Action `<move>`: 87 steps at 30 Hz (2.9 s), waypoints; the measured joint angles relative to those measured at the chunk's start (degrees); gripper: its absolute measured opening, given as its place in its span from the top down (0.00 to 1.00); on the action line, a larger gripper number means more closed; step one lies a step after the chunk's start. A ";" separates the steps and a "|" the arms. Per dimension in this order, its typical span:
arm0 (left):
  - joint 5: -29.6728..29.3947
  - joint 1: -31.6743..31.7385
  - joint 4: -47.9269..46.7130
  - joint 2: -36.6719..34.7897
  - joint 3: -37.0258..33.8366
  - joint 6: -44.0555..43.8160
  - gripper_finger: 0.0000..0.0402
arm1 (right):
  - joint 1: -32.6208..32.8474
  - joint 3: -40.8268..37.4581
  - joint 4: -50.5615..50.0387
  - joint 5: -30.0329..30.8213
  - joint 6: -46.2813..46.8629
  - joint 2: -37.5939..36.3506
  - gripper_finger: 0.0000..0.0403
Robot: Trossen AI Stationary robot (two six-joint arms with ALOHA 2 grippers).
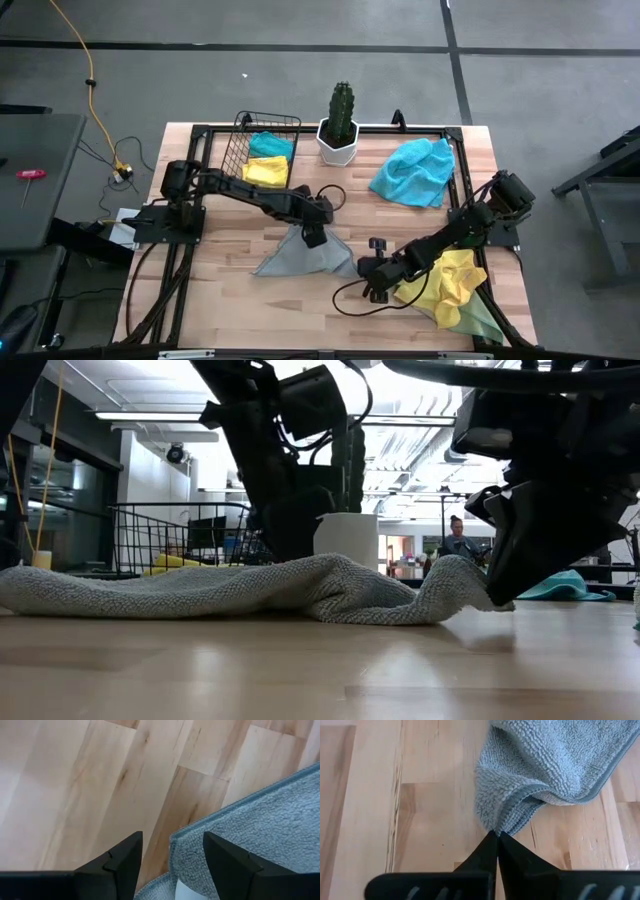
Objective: Fold microfiber towels
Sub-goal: Fold the gray microfiber towel on the table
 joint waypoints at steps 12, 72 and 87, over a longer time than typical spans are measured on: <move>1.43 0.64 0.23 0.00 -0.32 3.27 0.63 | 0.00 0.02 0.25 0.02 -0.01 0.00 1.00; 13.01 5.50 -0.46 0.46 0.00 17.53 0.62 | 0.00 0.04 1.51 0.02 -0.05 -0.02 1.00; 14.76 8.10 -0.41 0.89 -0.04 18.03 0.75 | 0.00 0.04 1.67 0.02 -0.04 -0.02 1.00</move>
